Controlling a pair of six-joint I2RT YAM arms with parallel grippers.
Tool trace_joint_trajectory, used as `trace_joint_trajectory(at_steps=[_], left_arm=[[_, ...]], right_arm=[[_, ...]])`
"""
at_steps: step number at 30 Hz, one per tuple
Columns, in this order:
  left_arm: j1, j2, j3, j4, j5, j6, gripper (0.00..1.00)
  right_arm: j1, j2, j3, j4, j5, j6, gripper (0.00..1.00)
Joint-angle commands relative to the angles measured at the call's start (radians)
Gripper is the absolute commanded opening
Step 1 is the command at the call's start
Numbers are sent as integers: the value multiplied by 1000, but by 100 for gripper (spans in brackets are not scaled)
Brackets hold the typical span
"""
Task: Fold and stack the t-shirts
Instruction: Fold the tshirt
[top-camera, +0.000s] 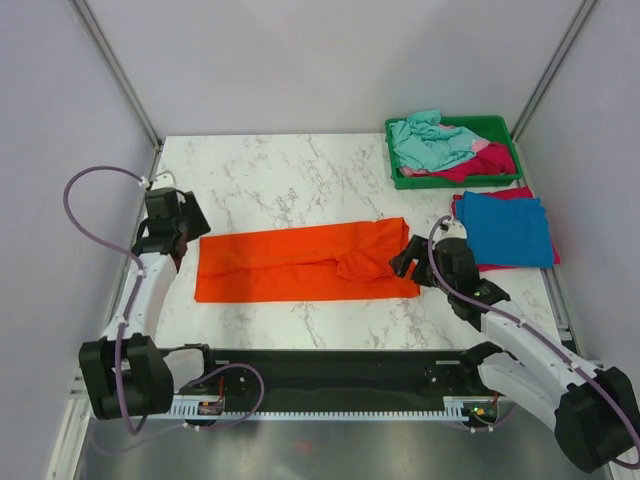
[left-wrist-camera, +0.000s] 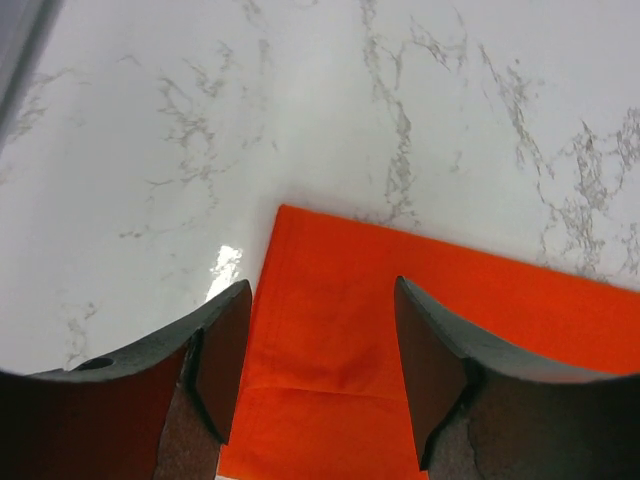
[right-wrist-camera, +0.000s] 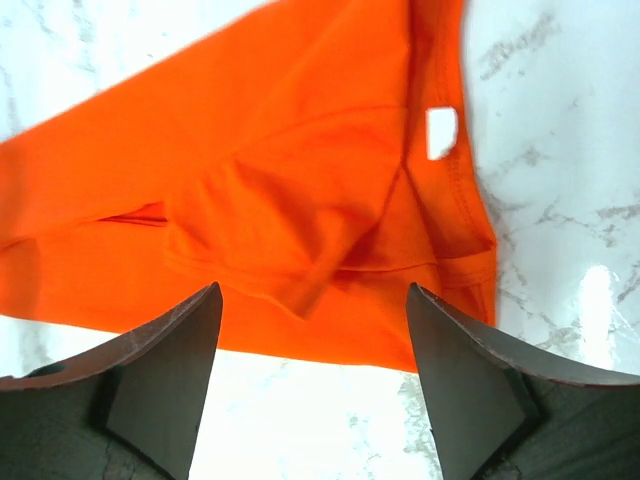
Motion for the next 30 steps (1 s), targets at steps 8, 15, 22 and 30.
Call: trace_joint_trajectory(at_steps=[8, 15, 22, 30], left_arm=[[-187, 286, 149, -85, 98, 81, 64], [-224, 528, 261, -243, 123, 79, 63], [-241, 579, 237, -266, 170, 41, 63], [-284, 623, 209, -263, 385, -42, 59]], right_arm=[[112, 316, 235, 6, 1, -9, 85], [135, 681, 426, -86, 19, -23, 86], [84, 998, 652, -120, -47, -56, 88], [9, 1530, 1433, -356, -102, -159, 89]])
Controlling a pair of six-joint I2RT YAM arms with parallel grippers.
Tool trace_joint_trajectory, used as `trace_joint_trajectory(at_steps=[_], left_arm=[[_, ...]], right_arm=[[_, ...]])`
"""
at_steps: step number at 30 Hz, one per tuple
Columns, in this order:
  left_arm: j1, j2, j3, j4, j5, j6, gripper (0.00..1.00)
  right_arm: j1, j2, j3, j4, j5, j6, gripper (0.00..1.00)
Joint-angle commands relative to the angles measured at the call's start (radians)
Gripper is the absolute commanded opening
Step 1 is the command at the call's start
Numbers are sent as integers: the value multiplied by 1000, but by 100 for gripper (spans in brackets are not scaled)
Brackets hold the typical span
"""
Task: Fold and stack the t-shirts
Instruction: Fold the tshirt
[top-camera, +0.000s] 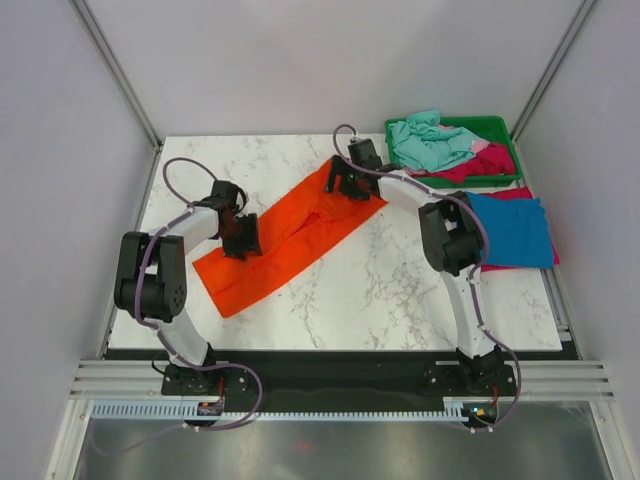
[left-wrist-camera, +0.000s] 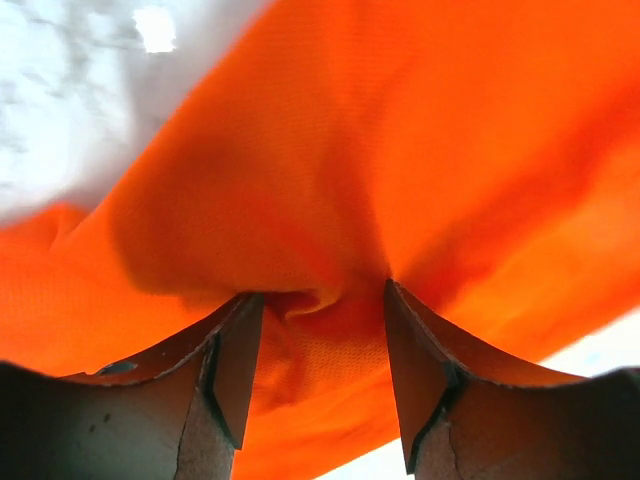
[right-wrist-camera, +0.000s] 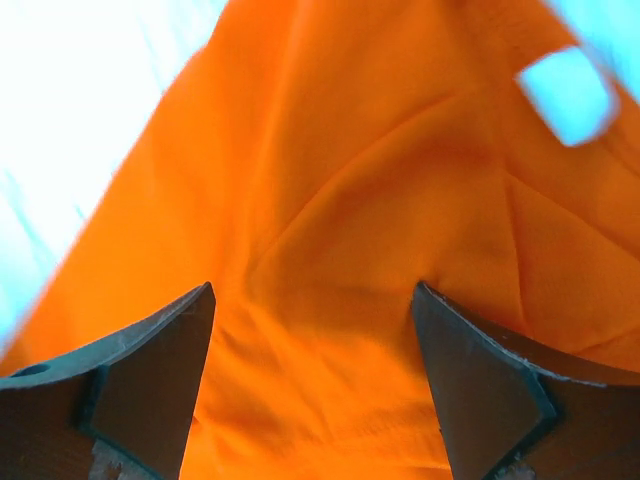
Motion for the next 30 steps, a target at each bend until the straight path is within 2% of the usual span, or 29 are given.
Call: trace_joint_trajectory(at_steps=[1, 2, 3, 4, 5, 7, 12, 15, 18, 22, 27, 30], left_arm=[[-34, 7, -47, 1, 166, -93, 59], [-37, -14, -96, 26, 185, -121, 59], [-43, -57, -124, 76, 240, -186, 59], [-49, -74, -153, 106, 265, -223, 59], [-58, -88, -206, 133, 290, -262, 59], [-107, -100, -243, 216, 366, -348, 59], [-270, -79, -274, 327, 411, -493, 59], [-346, -56, -251, 370, 425, -563, 59], [-399, -30, -205, 373, 402, -568, 59], [-407, -8, -167, 322, 362, -549, 60], [-428, -120, -69, 171, 348, -512, 61], [-431, -235, 37, 56, 289, -489, 61]], right_arm=[[-27, 266, 276, -209, -25, -70, 89], [-33, 323, 370, -238, -36, -68, 89], [-47, 427, 550, -281, -48, -62, 89], [-55, 474, 626, -283, -74, -57, 91], [-61, 515, 754, -281, -109, -50, 96], [-73, 594, 826, -229, -121, -16, 98], [-87, 620, 759, 47, -128, 71, 98], [-96, 670, 805, 110, -159, 119, 98], [-110, 690, 812, 174, -176, 157, 98], [-115, 671, 786, 207, -202, 136, 98], [-116, 531, 642, 318, -223, 76, 98], [-115, 456, 636, 343, -266, 62, 98]])
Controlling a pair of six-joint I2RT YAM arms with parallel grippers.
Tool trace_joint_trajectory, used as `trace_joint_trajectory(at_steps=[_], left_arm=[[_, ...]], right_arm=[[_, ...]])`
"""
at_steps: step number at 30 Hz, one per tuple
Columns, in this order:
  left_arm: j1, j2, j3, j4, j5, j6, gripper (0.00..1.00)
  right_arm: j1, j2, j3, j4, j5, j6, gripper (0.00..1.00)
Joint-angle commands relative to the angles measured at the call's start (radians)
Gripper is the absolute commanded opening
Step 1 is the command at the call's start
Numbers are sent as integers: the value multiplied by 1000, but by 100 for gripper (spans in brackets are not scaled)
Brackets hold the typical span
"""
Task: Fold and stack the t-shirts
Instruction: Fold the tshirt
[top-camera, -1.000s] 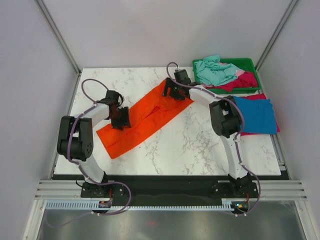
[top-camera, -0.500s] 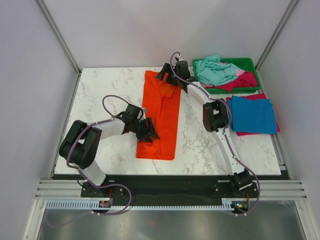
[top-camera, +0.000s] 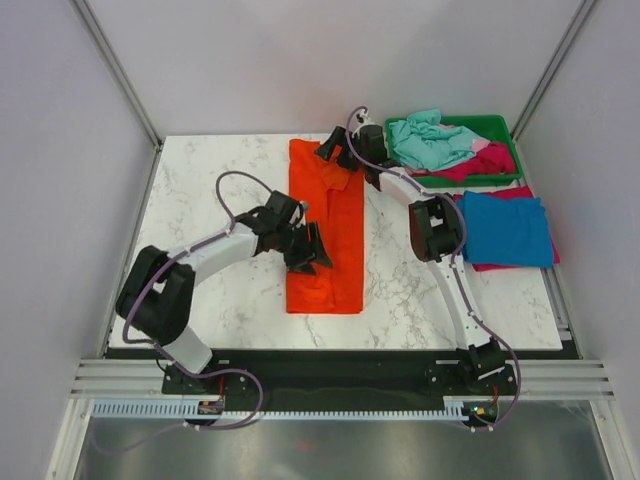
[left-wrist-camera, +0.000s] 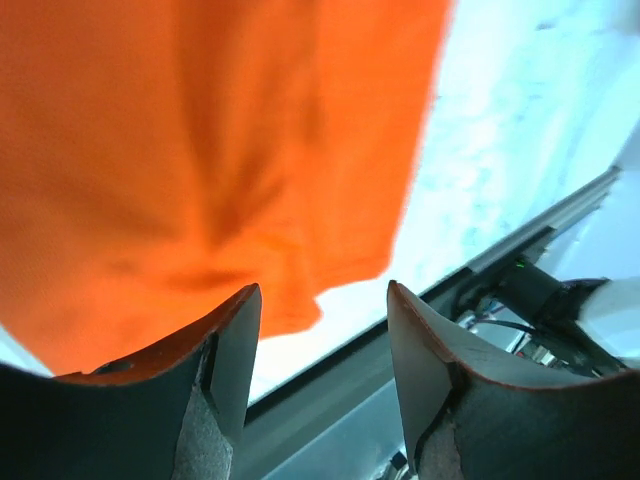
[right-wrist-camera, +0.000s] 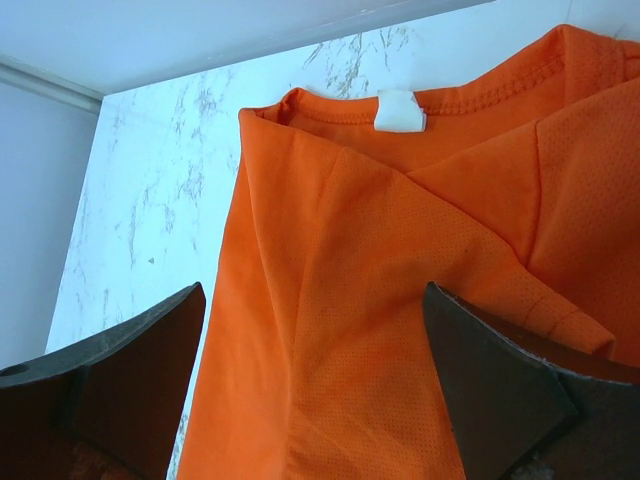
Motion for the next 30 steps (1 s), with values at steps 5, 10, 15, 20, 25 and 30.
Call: trace_joint_trajectory(at_steps=[5, 10, 15, 20, 25, 30], left_arm=[[-10, -302, 253, -299, -232, 98, 63], [-10, -495, 146, -362, -392, 140, 64], [-10, -620, -37, -350, -453, 113, 63], [-11, -732, -254, -231, -452, 77, 61], [-11, -761, -408, -116, -409, 54, 58], [-11, -763, -489, -4, -374, 47, 57]], right_arm=[[-9, -278, -77, -89, -25, -92, 98], [28, -582, -384, -202, 102, -218, 98], [149, -1057, -869, -322, 362, -232, 98], [316, -1414, -1367, -397, 442, -35, 98], [411, -1587, -1690, -364, 414, 118, 92], [487, -1576, -1781, -292, 397, 170, 81]])
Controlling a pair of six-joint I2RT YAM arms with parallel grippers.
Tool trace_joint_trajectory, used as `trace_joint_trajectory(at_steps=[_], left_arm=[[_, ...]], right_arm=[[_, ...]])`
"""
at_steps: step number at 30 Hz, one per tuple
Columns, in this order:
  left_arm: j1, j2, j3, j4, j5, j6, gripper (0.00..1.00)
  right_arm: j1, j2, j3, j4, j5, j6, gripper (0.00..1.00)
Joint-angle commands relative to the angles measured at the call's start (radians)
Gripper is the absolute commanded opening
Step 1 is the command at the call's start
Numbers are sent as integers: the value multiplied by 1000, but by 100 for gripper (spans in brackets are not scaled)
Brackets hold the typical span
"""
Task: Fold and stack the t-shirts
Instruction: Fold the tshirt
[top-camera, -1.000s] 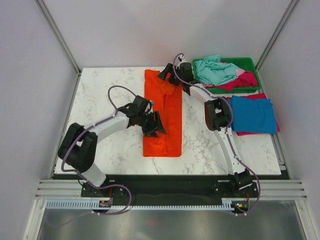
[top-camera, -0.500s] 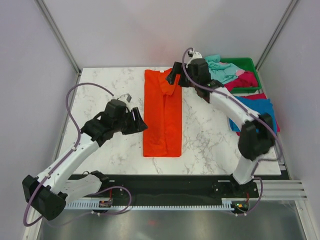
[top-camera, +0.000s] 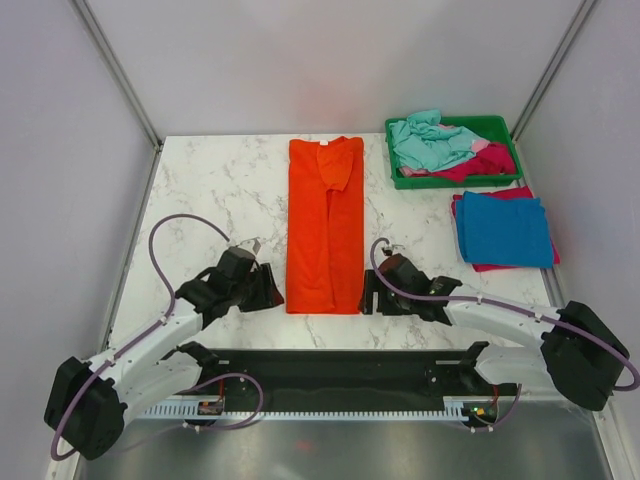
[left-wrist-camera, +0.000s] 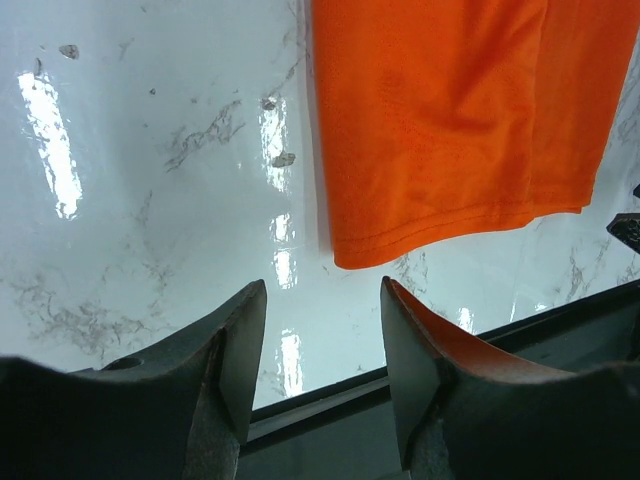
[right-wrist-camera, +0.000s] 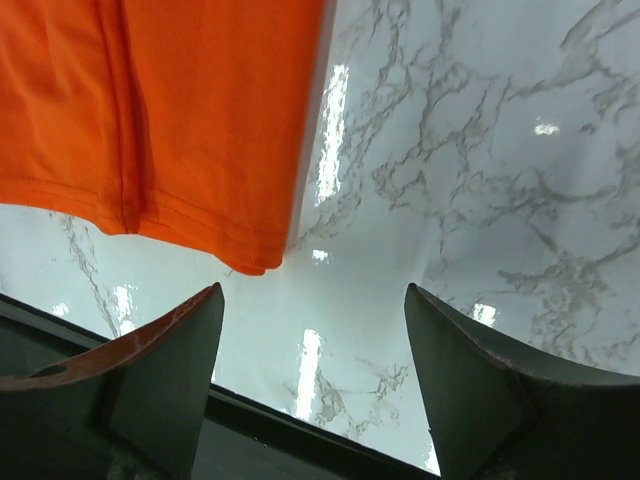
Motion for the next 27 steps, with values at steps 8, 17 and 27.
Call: trace_joint_trajectory(at_steps=[8, 17, 27], left_arm=[[-5, 38, -58, 197, 27, -6, 57], [-5, 43, -109, 227, 48, -26, 56], [-8, 33, -187, 368, 134, -31, 55]], right_arm=[[47, 124, 24, 191, 5, 75, 73], [53, 175, -20, 234, -7, 85, 44], [53, 179, -48, 243, -7, 68, 9]])
